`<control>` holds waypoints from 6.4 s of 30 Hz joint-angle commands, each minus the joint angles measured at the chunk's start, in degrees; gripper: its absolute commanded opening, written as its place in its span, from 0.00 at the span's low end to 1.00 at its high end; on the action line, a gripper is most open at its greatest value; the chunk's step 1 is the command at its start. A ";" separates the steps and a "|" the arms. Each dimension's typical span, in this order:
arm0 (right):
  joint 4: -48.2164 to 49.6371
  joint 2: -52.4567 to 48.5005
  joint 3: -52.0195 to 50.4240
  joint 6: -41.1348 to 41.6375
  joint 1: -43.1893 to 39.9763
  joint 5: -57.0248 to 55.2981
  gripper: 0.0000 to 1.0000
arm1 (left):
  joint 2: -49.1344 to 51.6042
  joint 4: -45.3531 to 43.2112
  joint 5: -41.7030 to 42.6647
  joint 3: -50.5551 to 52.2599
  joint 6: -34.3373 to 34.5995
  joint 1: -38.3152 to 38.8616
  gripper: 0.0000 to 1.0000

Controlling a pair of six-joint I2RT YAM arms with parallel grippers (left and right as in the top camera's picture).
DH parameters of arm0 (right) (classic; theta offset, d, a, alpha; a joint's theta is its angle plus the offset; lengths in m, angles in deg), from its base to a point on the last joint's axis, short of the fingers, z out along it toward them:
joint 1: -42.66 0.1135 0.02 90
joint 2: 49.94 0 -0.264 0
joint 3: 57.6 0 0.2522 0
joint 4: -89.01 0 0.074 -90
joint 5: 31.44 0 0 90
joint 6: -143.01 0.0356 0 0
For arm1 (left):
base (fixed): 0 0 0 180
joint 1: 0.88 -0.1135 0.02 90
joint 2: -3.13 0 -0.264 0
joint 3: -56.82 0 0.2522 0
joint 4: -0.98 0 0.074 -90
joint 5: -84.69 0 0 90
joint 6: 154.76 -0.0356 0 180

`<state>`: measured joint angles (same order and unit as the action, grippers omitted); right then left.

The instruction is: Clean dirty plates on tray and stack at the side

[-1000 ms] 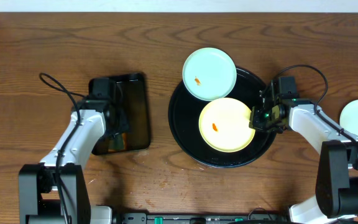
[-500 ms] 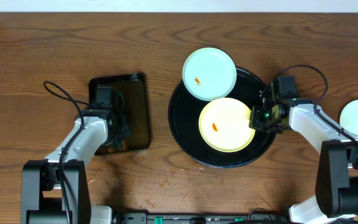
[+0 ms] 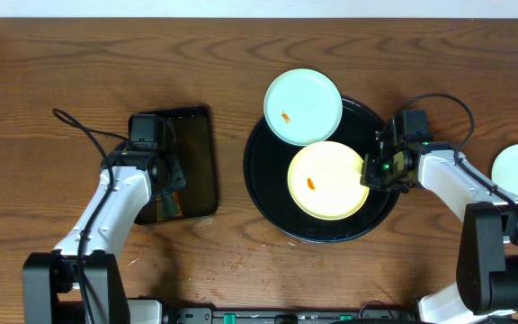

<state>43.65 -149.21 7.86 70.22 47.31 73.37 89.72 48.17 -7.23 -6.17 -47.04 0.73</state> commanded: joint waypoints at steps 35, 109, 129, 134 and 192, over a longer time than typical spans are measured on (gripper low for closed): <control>-1.62 -3.69 -2.69 1.44 -0.04 -5.53 0.01 | 2.16 -4.98 2.82 2.40 -1.60 0.26 0.36; -0.68 -3.93 -3.19 -0.72 -0.04 -6.43 0.01 | 28.37 -10.45 0.28 -19.39 17.92 40.54 0.07; -2.03 -3.93 -3.19 -0.09 -0.04 -6.43 0.01 | 22.23 12.72 -24.28 -34.12 15.39 40.65 0.07; -2.08 -3.93 -3.19 -0.66 -0.07 -6.38 0.01 | 15.47 19.21 -24.28 -34.12 16.37 38.23 0.08; -10.19 25.35 1.77 -2.73 13.25 -37.70 0.01 | -1.62 10.60 14.36 -14.78 -1.40 11.82 0.84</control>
<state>33.07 -125.58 8.72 64.73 57.47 47.60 88.08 58.68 7.86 -20.09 -48.26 12.46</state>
